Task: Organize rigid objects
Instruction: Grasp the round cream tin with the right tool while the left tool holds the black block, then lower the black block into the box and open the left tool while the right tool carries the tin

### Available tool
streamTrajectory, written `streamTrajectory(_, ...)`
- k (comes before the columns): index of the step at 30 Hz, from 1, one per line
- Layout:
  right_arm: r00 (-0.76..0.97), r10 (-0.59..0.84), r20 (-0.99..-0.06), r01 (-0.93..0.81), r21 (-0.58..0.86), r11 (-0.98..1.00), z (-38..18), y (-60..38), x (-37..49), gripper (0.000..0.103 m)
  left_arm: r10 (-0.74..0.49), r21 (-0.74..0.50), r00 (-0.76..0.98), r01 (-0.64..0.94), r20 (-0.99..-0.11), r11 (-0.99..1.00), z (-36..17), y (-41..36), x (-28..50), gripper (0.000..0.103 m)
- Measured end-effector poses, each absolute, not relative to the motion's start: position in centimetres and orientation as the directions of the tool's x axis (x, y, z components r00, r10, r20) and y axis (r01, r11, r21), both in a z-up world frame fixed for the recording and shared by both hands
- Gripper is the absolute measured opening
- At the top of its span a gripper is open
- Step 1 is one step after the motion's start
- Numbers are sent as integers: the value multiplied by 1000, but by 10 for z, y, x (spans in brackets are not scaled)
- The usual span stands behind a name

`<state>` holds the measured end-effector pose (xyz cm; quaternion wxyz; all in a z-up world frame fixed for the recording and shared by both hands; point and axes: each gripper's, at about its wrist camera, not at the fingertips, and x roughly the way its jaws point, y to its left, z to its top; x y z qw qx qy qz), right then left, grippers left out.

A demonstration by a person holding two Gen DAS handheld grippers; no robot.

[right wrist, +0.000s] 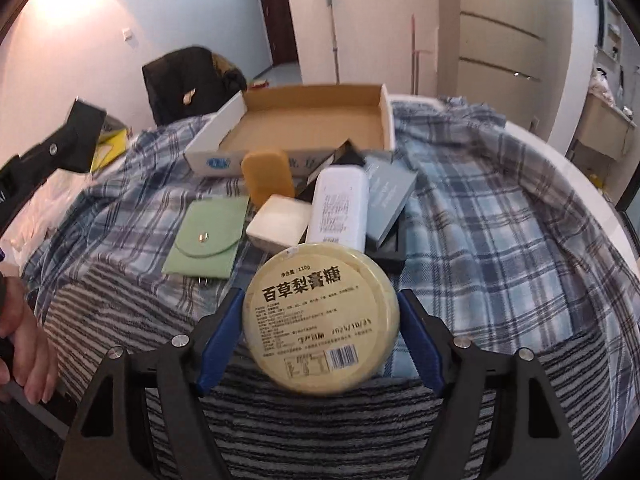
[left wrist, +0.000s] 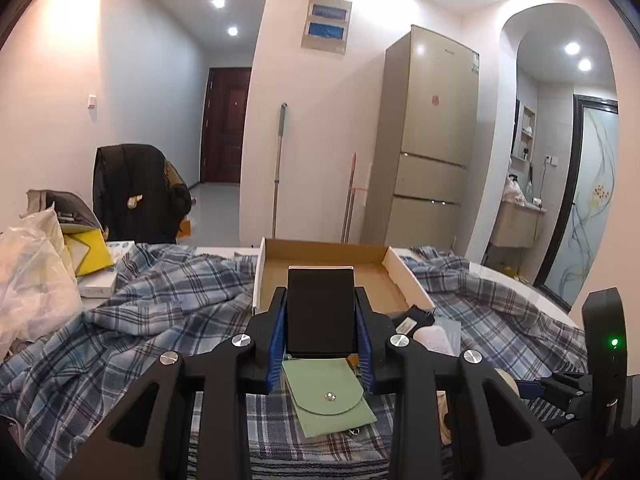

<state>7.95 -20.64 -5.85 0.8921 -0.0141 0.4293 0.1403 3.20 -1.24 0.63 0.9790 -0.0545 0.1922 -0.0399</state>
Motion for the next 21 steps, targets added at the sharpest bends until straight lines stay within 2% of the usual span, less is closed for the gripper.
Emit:
streamTrajectory(3,569,203,-797,-269,54,962,-65,-202,80,74,-63,-92,923,30,-380,995,3,-12,35,32)
streamTrajectory(10,617,149,-773,-247,-10,969,-58,-205,62,74,-86,-126,920,40,-383,991,4,-7,35,32)
streamTrajectory(16,657,170,-735,-228,22,973,-34,-215,57,74,-92,-121,927,51,-363,991,13,-8,29,32)
streamTrajectory(21,725,168,-668,-209,19,978,-3,-222,53,74,-60,-65,946,41,-318,997,30,-15,16,32)
